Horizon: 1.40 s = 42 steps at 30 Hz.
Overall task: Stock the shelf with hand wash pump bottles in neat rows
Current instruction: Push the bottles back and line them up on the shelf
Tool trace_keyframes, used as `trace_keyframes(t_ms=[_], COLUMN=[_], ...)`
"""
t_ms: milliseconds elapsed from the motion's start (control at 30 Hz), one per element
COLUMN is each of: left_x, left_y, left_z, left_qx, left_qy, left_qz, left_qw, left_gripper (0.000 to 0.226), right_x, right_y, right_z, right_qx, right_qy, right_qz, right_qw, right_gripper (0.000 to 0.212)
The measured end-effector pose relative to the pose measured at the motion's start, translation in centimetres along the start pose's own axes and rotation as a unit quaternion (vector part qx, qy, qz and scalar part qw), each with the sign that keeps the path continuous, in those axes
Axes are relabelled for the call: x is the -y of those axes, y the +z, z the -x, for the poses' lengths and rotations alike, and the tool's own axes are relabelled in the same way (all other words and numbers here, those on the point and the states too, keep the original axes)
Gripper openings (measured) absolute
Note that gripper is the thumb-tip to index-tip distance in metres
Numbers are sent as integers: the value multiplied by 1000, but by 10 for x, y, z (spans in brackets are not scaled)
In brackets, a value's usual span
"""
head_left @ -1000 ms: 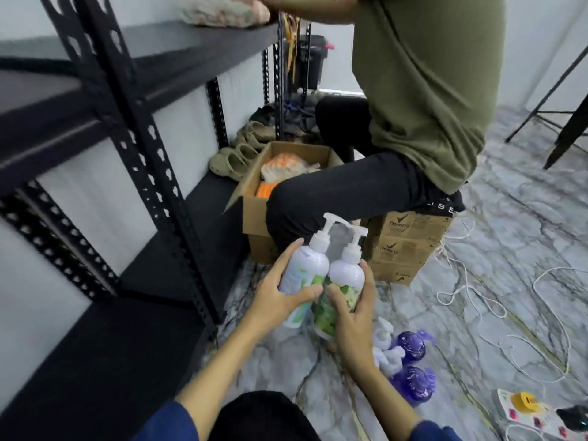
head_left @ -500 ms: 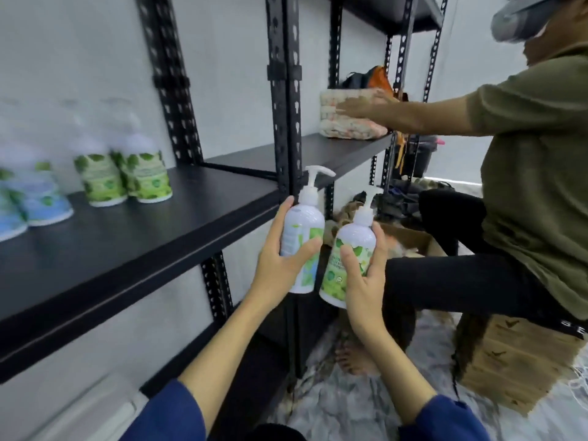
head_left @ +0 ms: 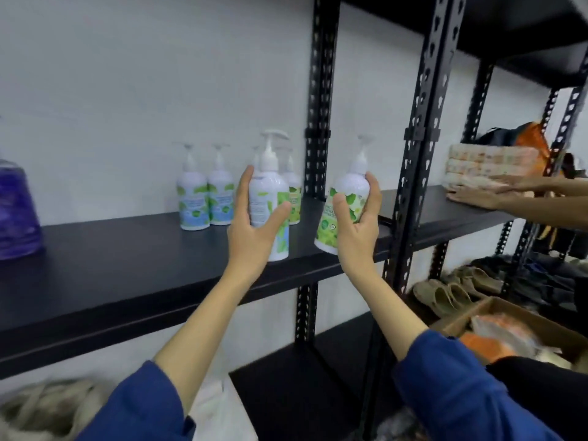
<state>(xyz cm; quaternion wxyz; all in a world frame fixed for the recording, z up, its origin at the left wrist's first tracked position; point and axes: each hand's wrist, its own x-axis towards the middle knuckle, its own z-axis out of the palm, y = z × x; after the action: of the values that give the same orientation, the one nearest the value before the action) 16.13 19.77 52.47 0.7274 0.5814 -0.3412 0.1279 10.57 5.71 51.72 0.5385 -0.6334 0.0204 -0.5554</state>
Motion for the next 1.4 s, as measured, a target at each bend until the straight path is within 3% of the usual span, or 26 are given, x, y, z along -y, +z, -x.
trace_keyframes(t_ms=[200,433,600,867,1067,1233,1400], left_x=[3,15,20,24,27,27,28], left_y=[-39,-58,-64,-69,-69,-68,-68], left_z=[-18,-43,-52,-56,-56,-57,-57], left_qx=[-114,-130,-138,-147,-141,-134,-127], left_qy=[-4,-33,-42,-35,-28,-30,-30], left_qz=[-59,-128,-138,-137,-149,-148,-147], left_qw=[992,983,980,979,978,979,981], left_gripper=[68,70,69,71,70,71,71], right_x=[-21,-55,-82,-92,-89,-94,-94], right_y=[59,115,138,137,135,131,130], right_z=[-18,-50,-56,-55,-52,-59,-61], right_qx=[84,219,265,279,210,224,218], right_qy=[-13,-46,-54,-29,-75,-21,-76], right_qz=[36,107,135,135,235,174,244], right_qw=[996,969,953,950,946,959,942], right_gripper=[53,61,60,67,89,83,82])
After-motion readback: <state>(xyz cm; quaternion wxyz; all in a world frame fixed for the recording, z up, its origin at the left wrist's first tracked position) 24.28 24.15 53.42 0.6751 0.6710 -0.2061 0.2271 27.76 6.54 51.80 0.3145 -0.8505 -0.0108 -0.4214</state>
